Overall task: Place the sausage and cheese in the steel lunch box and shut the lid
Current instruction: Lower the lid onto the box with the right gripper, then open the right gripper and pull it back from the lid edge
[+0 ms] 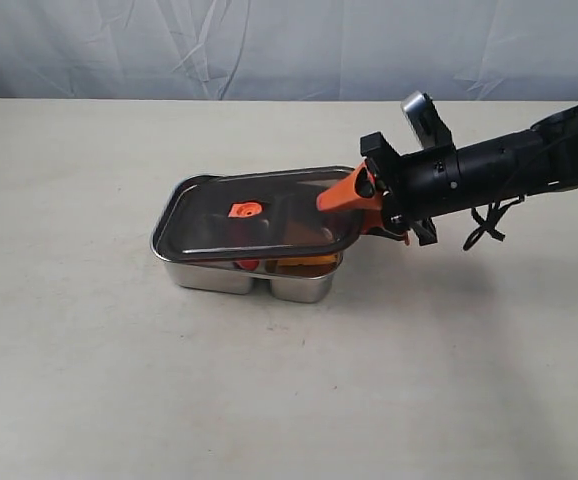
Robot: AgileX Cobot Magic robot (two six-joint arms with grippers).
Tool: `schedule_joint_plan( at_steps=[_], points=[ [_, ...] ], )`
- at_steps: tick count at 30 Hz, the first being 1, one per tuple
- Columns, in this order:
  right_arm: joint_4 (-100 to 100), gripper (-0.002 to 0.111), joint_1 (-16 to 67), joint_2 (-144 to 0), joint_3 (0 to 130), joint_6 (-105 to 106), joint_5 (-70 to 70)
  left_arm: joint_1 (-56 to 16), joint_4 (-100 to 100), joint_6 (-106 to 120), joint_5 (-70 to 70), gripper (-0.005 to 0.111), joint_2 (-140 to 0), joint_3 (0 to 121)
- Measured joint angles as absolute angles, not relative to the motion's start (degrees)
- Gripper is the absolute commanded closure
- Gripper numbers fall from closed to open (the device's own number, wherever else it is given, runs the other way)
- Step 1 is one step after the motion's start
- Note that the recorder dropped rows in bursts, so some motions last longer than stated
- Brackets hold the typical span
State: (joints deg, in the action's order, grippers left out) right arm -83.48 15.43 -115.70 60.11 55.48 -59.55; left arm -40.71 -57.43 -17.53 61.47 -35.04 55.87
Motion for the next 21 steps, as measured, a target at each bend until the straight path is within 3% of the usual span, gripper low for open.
schedule_joint_plan(
  at_steps=[21],
  points=[
    [-72.85, 0.064, 15.43, -115.70, 60.13, 51.46, -56.49, -40.71, -56.90, -17.53, 61.72, 0.048, -35.04, 55.87]
  ],
)
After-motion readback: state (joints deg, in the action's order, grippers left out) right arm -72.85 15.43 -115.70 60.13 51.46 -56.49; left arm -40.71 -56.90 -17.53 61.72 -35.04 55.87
